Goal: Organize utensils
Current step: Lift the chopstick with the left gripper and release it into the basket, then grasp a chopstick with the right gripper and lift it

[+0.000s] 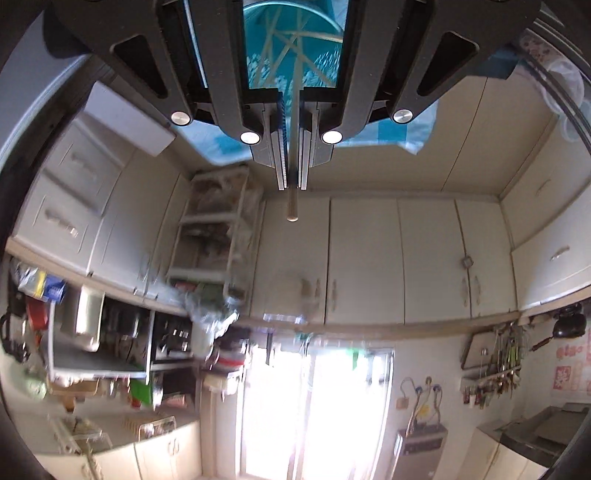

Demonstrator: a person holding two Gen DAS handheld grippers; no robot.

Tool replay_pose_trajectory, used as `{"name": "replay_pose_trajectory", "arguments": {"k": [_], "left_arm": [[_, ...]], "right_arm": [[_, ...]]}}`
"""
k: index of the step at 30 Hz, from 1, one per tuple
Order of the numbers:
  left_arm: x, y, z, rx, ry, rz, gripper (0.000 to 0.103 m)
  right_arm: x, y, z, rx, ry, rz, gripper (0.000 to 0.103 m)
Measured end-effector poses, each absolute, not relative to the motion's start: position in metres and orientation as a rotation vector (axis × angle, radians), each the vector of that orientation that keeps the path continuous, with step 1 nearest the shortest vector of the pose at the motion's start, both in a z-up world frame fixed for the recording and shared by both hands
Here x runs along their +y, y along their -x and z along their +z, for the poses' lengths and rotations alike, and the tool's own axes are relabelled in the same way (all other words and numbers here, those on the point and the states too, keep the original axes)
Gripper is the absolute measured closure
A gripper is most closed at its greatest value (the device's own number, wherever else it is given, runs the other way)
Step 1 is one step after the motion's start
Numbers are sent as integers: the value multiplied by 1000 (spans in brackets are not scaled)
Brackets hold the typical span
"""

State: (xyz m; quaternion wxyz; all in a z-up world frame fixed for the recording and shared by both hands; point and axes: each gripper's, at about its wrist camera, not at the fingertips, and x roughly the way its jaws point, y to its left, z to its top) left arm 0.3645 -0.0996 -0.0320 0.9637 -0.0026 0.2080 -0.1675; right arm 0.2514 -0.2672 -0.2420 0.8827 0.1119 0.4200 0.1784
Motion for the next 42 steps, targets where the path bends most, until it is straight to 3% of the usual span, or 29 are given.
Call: {"name": "replay_pose_trajectory", "arguments": {"k": [7, 9, 11, 13, 18, 23, 30, 42], "left_arm": [[-94, -371, -85, 552, -10, -302, 93], [-81, -365, -88, 551, 16, -284, 72], [-65, -356, -90, 538, 44, -261, 59], [-50, -347, -95, 536, 72, -242, 58], [-7, -330, -128, 581, 166, -158, 41], [21, -331, -183, 710, 279, -100, 39], [15, -331, -238, 800, 261, -73, 38], [9, -330, -250, 810, 262, -54, 35]], "right_arm": [[-265, -252, -241, 875, -229, 379, 93], [-262, -251, -240, 874, -215, 383, 90], [-257, -250, -239, 873, -181, 375, 89], [-254, -249, -237, 875, -150, 358, 88], [-244, -244, -236, 884, -60, 309, 90], [-223, -240, -237, 859, 96, 264, 95], [-261, -223, -224, 838, -164, 360, 98], [-290, -233, -82, 449, -466, 546, 98]]}}
